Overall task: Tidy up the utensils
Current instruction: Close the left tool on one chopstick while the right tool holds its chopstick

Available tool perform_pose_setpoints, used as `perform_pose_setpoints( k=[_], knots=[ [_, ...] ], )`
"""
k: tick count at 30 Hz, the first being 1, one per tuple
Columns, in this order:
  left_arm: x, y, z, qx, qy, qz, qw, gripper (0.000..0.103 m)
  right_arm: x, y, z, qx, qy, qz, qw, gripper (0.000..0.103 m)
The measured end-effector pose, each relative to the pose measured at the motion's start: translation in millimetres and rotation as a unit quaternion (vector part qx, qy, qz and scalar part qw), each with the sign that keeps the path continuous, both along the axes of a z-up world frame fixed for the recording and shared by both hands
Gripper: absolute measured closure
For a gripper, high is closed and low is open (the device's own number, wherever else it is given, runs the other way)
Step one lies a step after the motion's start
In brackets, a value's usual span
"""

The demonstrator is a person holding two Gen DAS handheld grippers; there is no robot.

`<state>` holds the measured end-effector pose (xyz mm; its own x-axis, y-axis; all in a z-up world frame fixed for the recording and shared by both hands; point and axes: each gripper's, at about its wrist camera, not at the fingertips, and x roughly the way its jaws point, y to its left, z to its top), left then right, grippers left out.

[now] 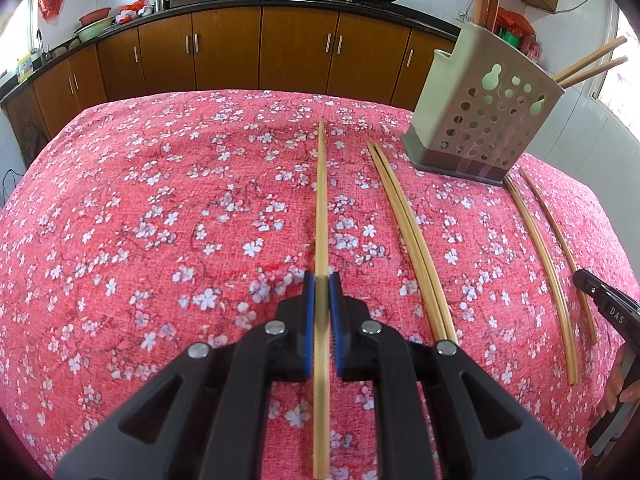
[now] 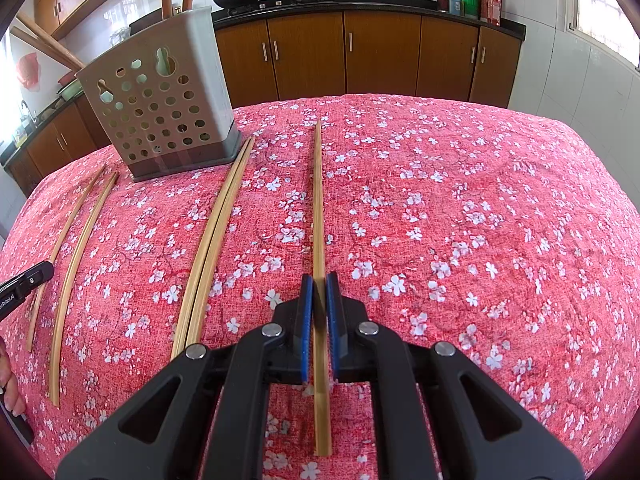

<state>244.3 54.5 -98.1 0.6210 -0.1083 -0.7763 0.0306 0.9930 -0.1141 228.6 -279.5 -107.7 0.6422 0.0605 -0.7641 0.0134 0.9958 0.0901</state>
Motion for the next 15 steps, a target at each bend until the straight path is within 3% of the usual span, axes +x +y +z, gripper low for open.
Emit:
perform_pose_setpoints(
  k=[11,15],
  knots=[
    [0,1,0,-0.003,0.001,0.001,1.0,0.092,-2,-1,0,0.003,0.0,-0.003,1.0,0.094],
    [-10,-6,2,0.02,0.001,-0.002,0.9998,0.092,-8,-4,0,0.019,0.0,-0.001,1.0,0.095]
  ],
)
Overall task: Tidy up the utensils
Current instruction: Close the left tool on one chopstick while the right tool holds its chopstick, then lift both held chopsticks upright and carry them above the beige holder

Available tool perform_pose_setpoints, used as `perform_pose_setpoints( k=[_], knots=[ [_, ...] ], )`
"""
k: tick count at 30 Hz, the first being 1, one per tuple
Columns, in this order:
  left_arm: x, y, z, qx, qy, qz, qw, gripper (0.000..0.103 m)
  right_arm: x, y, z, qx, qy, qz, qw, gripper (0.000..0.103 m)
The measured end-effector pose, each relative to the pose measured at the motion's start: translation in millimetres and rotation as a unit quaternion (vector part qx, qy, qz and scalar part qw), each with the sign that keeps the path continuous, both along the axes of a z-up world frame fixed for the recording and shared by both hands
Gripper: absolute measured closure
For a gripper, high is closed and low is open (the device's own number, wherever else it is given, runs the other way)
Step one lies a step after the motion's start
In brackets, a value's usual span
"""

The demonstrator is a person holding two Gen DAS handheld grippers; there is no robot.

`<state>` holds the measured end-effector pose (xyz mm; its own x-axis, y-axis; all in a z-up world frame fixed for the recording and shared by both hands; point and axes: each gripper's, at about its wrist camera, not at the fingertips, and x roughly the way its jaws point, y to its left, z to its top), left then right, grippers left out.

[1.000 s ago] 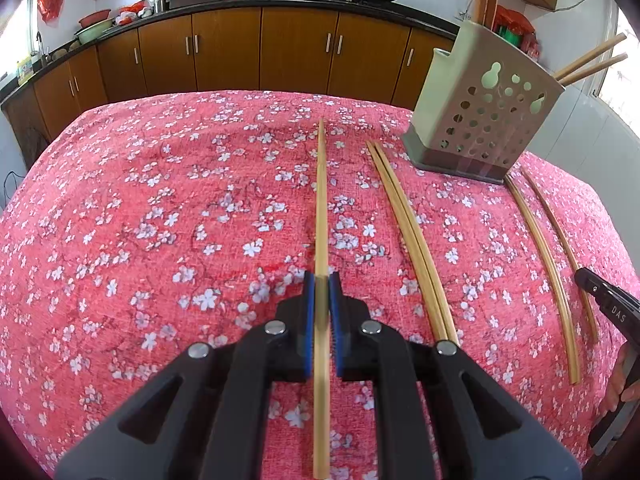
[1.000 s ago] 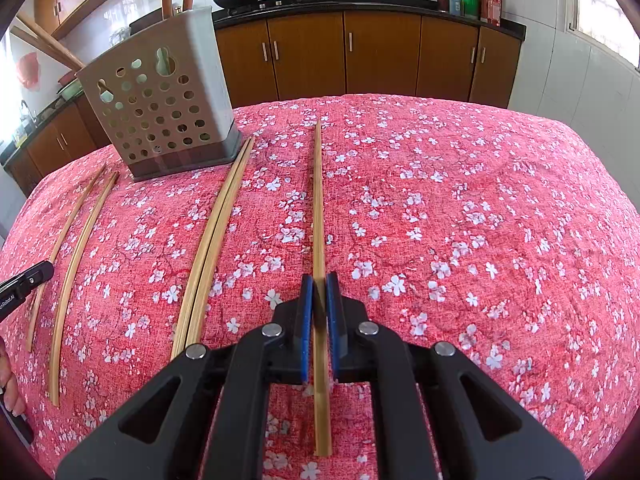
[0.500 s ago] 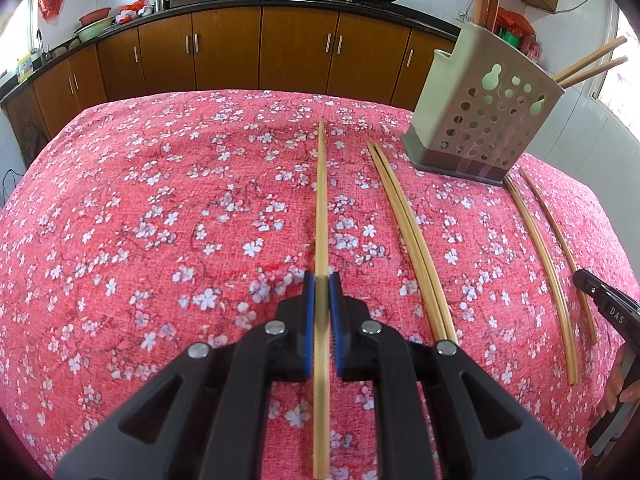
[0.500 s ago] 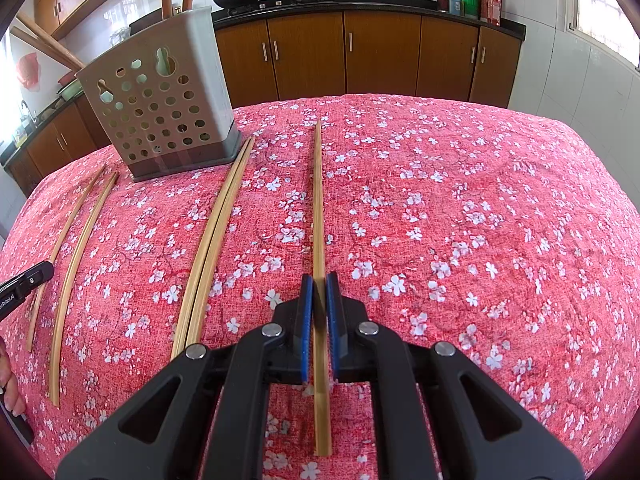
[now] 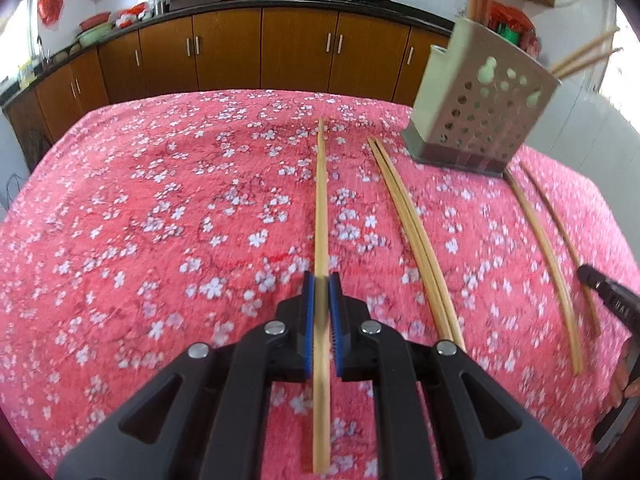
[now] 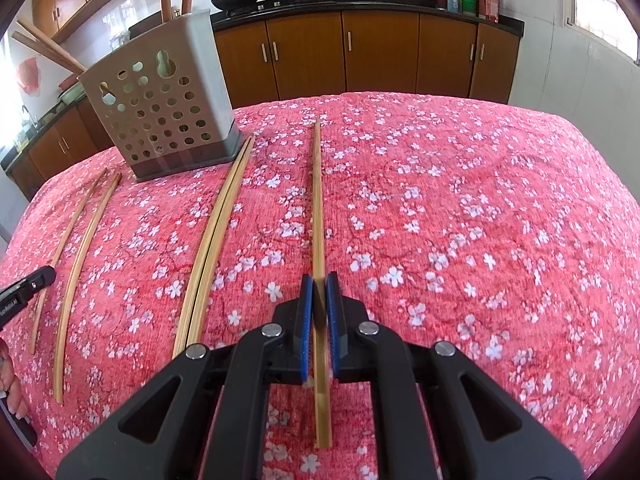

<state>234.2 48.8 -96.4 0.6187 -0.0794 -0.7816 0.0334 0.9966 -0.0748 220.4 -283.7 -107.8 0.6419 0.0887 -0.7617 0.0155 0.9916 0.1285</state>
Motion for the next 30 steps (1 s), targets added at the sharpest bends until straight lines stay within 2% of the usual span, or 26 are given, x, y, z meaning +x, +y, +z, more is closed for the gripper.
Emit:
perform_pose_setpoints(
  k=[3,5,7,9,14,17,23,26,30],
  knots=[
    [-4,-1,0,-0.001,0.0,-0.001,1.0,0.093,-1,-2,0,0.01,-0.002,0.0,1.0,0.095],
    [-4,-2,1,0.01,0.002,-0.006,0.9999,0.094,-3,-1,4,-0.001,-0.009,-0.001,1.0,0.095],
    [-8,-4,8,0.022,-0.001,-0.01,0.9997,0.094,-12,0,16,-0.012,-0.037,-0.001,0.999,0.095],
    [-14,-2,21,0.024,-0.018,-0.011,0.9995,0.094,-18,-2,30,-0.019,-0.063,-0.003,0.998,0.095],
    [-32,-1,75,0.022,-0.087,-0.008,0.9959,0.094,-36,-4,83,-0.024,-0.154,-0.014,0.988,0.095],
    [-37,-6,105,0.021,-0.118,-0.014,0.9926,0.094,-40,-7,106,-0.012,-0.186,-0.014,0.982,0.095],
    [-36,-6,144,0.003,-0.151,-0.023,0.9882,0.096,-43,-3,128,-0.005,-0.22,-0.013,0.975,0.095],
    [-35,0,155,-0.009,-0.163,-0.027,0.9863,0.1,-43,-3,134,0.0,-0.227,-0.01,0.974,0.095],
    [-38,-3,170,0.003,-0.185,-0.034,0.9821,0.101,-44,-5,144,0.008,-0.239,-0.007,0.971,0.095]
  ],
)
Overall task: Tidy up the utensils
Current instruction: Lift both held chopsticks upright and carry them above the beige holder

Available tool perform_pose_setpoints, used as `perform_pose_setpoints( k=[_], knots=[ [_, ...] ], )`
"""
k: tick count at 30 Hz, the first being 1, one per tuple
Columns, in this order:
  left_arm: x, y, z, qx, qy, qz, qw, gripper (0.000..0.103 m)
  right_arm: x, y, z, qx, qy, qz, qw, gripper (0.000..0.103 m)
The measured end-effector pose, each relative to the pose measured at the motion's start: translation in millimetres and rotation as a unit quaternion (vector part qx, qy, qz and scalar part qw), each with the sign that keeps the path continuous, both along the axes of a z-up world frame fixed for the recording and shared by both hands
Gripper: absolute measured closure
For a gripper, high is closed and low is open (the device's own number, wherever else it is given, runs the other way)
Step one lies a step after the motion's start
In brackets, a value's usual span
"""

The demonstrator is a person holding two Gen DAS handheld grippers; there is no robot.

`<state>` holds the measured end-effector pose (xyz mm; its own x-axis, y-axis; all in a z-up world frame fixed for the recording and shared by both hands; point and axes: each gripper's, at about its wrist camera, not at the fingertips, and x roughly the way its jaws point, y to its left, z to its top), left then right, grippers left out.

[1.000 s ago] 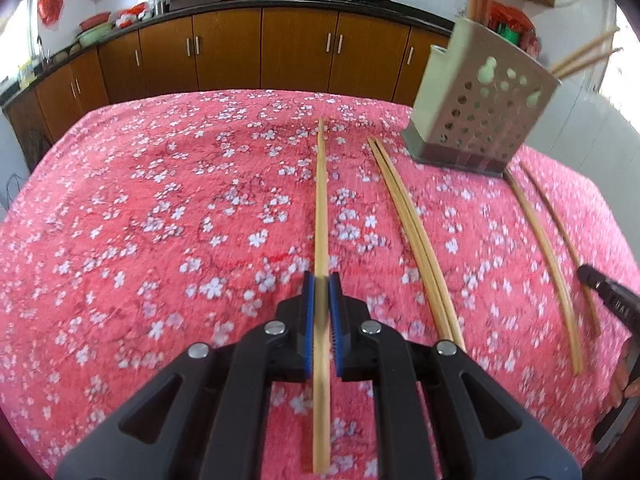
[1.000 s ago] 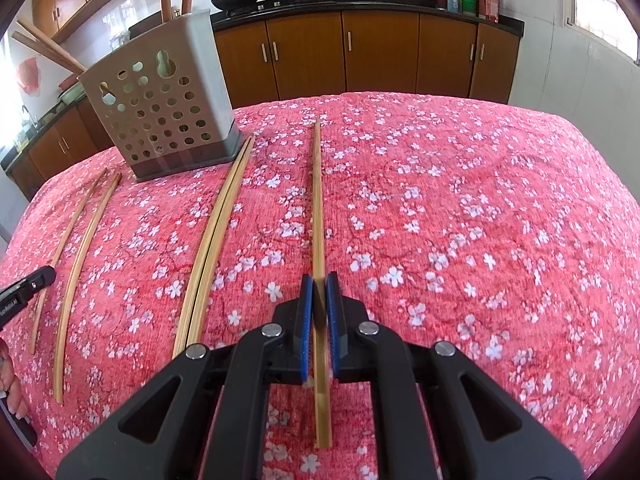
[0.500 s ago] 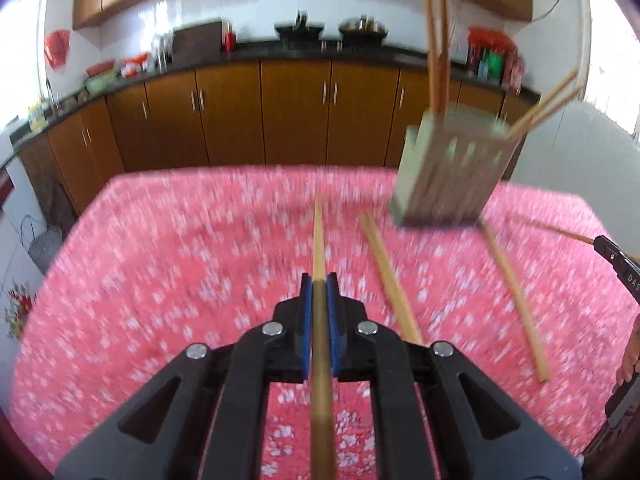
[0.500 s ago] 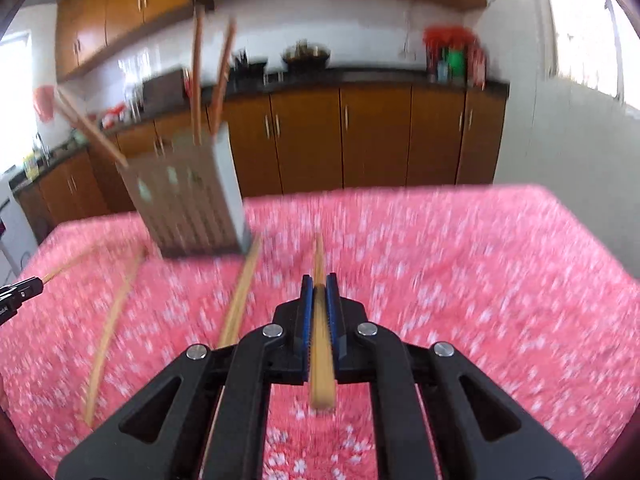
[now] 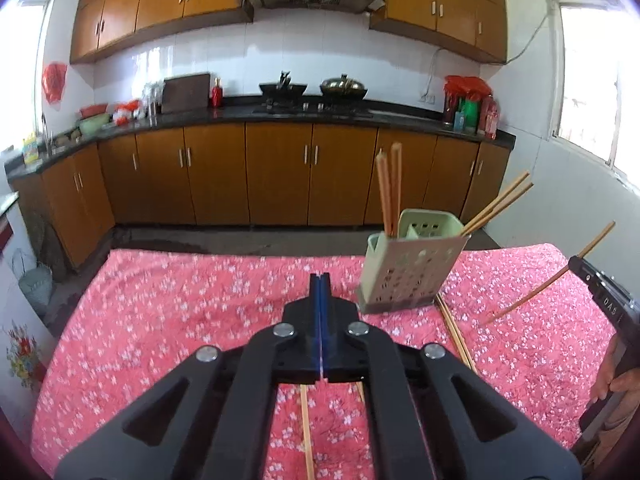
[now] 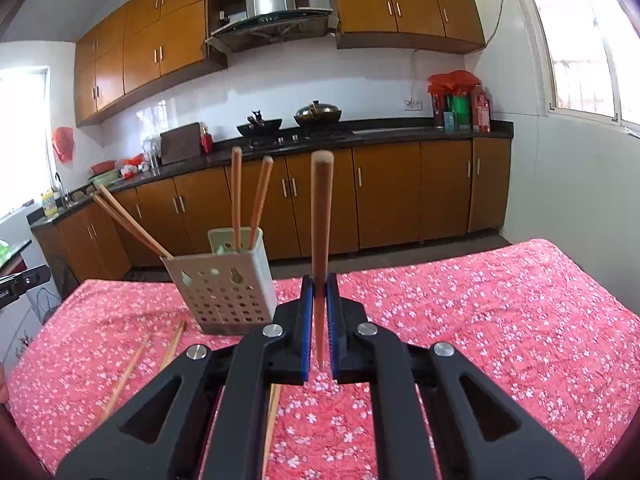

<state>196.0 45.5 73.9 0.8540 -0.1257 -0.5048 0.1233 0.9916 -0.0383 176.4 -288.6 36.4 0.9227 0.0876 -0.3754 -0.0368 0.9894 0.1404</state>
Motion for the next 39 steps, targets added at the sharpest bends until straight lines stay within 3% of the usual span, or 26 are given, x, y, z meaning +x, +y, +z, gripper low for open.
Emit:
perform_pose_setpoints(
  k=[4,7,9,10,17,19,23,30,33,39],
  knots=[
    [3,2,-9,0.008,0.019,-0.011,0.9997,0.1,-3,1,5,0.002,-0.009,0.002,1.0,0.095],
    [0,5,-40,0.007,0.056,-0.014,0.9983,0.094,-4,2,3,0.005,-0.005,0.006,1.0,0.095],
    [-6,8,-67,0.005,0.083,-0.006,0.9966,0.076,-4,3,2,0.005,-0.004,0.01,1.0,0.095],
    [-9,10,-78,0.003,0.094,-0.001,0.9955,0.075,-5,5,2,0.005,-0.003,0.012,1.0,0.095],
    [-29,6,-149,-0.005,0.183,0.007,0.983,0.077,-4,8,-1,0.005,0.003,0.013,1.0,0.095],
    [-28,4,-165,0.014,0.21,0.01,0.9776,0.092,-3,7,-1,0.006,0.005,0.011,1.0,0.095],
    [-16,1,-171,0.023,0.209,0.007,0.9775,0.095,-2,4,-3,0.01,0.007,0.005,1.0,0.095],
    [46,5,-172,0.012,0.202,0.022,0.9791,0.094,-3,-2,-5,0.018,0.006,-0.005,1.0,0.095],
    [46,11,-172,0.001,0.199,0.02,0.9799,0.093,-4,-3,-7,0.015,0.007,-0.007,1.0,0.095],
    [31,5,-171,0.019,0.184,0.018,0.9825,0.093,-2,-4,-7,0.021,0.005,-0.011,1.0,0.095]
  ],
)
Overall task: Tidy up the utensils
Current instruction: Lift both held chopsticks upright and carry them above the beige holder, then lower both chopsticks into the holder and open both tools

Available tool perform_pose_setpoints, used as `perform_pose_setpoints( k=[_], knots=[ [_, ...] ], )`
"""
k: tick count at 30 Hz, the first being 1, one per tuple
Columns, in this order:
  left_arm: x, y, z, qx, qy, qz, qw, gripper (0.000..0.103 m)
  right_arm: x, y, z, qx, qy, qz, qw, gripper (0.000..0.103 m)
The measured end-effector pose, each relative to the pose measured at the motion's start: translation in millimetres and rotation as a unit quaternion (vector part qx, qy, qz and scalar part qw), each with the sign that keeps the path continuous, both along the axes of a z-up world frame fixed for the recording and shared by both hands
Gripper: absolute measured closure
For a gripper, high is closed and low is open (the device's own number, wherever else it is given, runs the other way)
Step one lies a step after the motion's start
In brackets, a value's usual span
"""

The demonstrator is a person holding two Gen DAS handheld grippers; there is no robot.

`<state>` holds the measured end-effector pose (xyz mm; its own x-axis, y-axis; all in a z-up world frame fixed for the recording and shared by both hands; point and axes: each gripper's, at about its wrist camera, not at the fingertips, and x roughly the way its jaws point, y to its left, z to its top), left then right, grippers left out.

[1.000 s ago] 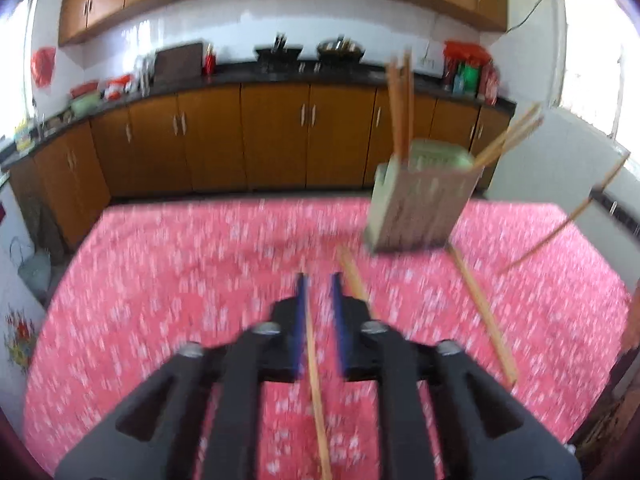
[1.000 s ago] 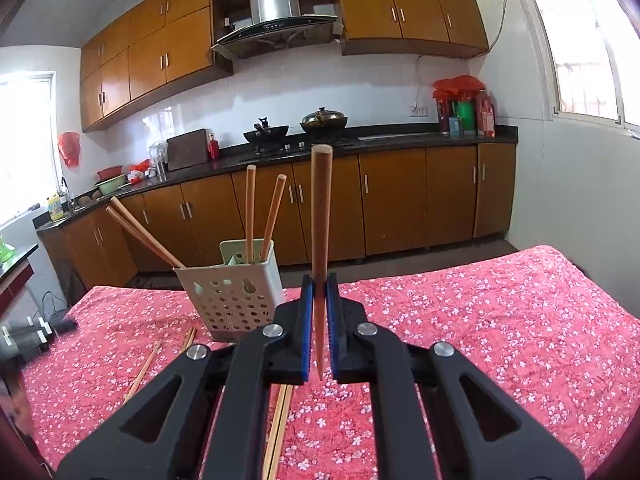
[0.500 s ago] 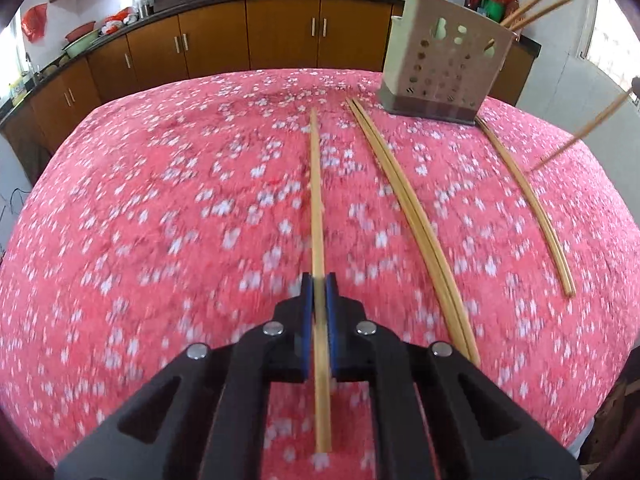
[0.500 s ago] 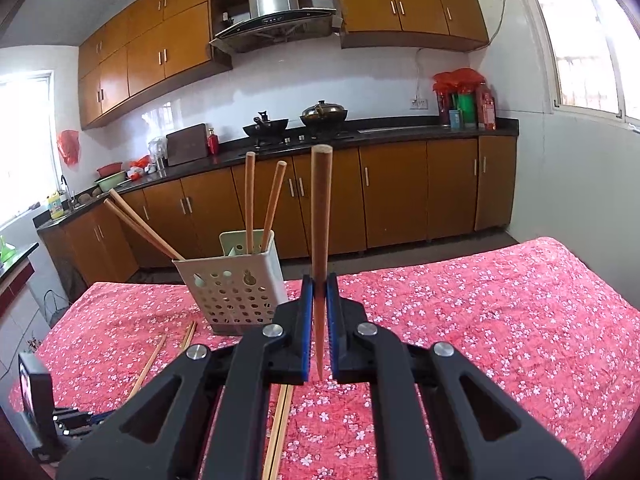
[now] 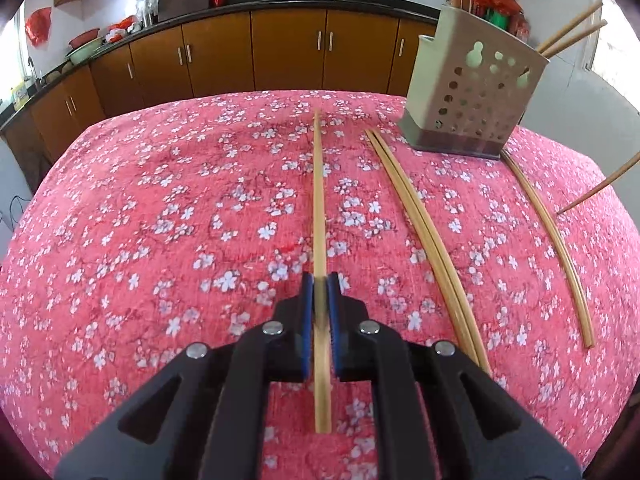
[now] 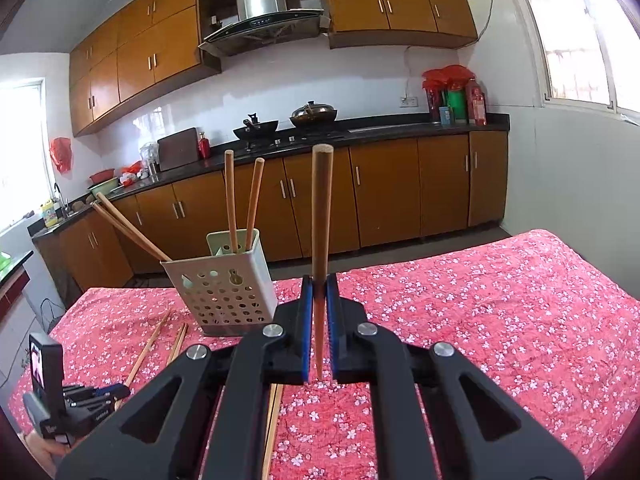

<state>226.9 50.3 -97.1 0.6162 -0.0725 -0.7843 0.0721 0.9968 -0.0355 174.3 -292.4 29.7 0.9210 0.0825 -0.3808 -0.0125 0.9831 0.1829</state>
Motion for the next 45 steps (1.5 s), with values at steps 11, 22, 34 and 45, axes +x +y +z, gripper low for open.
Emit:
perform_pose_setpoints(
  k=[11,22,34,45],
  knots=[
    [-18,11,57,0.0,-0.055,-0.007,0.9984,0.094,-8,-4,13,0.002,-0.022,0.001,1.0,0.095],
    [-32,20,150,-0.022,-0.167,0.012,0.9857,0.095,-12,0,21,0.007,-0.037,0.011,0.999,0.095],
    [-43,-15,247,-0.089,-0.237,-0.074,0.9646,0.095,-14,14,92,0.062,-0.113,0.086,0.988,0.095],
    [18,-70,274,-0.072,-0.277,-0.072,0.9556,0.095,44,48,108,0.02,-0.141,0.079,0.987,0.095]
  ],
)
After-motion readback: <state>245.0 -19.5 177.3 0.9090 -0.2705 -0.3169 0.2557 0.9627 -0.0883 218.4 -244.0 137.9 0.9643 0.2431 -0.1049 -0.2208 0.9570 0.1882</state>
